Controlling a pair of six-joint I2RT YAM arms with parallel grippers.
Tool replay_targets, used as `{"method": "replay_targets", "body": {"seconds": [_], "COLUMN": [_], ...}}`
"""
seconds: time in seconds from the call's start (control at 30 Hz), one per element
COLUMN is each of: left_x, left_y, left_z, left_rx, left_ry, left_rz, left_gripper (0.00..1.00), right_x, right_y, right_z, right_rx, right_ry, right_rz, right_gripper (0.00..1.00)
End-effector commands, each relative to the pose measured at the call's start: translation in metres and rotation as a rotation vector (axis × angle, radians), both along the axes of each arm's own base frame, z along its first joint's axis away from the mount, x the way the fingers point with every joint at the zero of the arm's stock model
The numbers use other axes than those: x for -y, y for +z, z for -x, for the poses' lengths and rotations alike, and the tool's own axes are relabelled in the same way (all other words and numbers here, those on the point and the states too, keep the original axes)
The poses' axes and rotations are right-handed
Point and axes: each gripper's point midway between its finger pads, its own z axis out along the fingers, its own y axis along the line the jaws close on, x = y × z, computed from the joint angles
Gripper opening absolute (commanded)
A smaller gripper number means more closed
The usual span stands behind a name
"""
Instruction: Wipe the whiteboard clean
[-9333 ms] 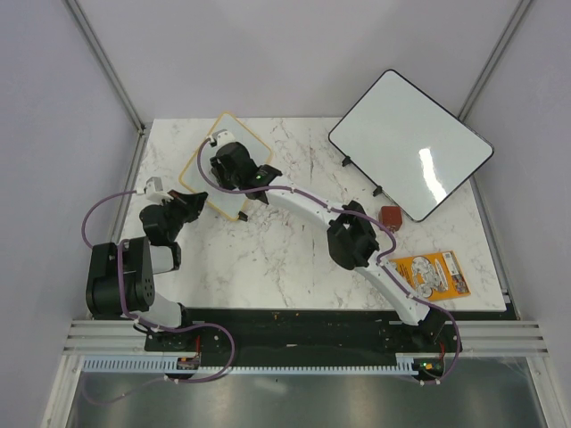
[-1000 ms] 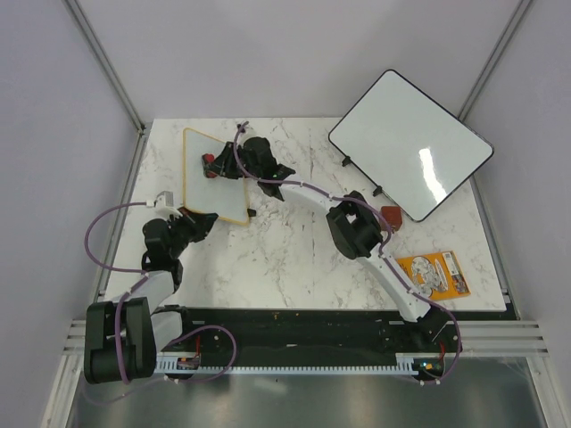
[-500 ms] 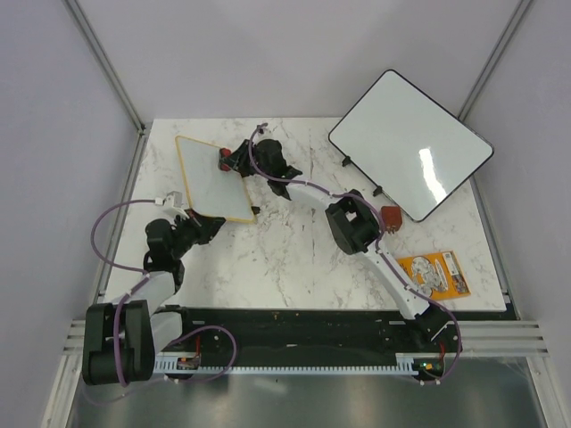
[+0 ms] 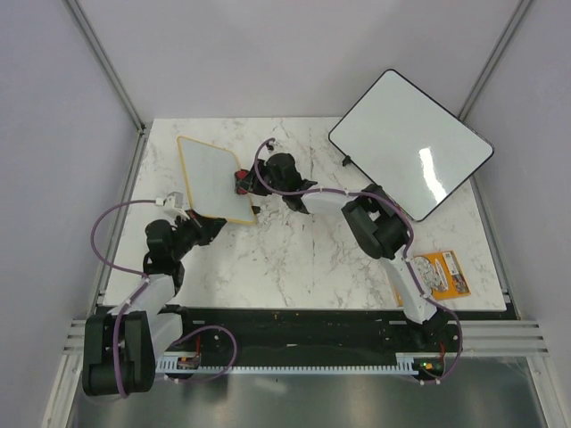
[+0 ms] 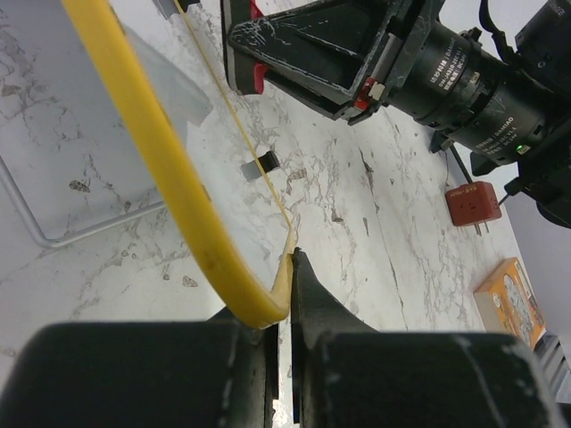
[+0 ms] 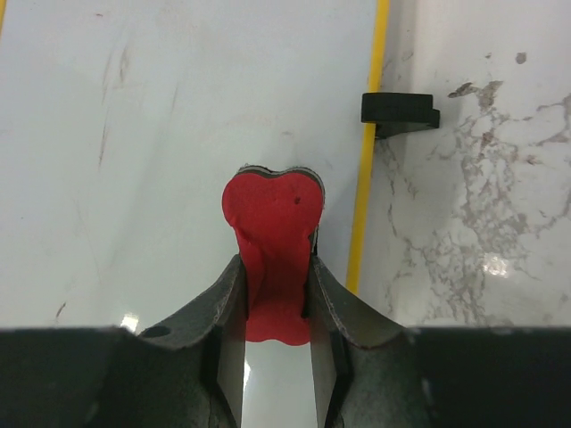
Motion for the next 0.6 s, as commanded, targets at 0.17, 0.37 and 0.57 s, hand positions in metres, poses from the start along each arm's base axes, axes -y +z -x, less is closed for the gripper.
{"method": "replay_targets", "body": {"seconds": [0.17,0.37,0.57], "left_x": [0.000,-0.002,-0.005], "left_y": [0.005,0.004,0.002], "left_z": [0.002,0.002,0.001], "left_rx": [0.033,0.024,0.010], "left_ry": [-0.011,0.004,0.028], "left_rz": [-0.034,-0.039,-0.043], "left_gripper": [0.02,0.02,0.02], "right_x": [0.051,0.082,0.089], "right_y": [0.048,0.011,-0.027], "right_z": [-0.016,-0.008,0.014], "right_rx": [0.124,0.090,-0.011], "right_ry": [-0.085,-0.135,-0.072], "right_rz": [0.014,0.170,0.297], "right_gripper": [0.00,0.00,0.00]}}
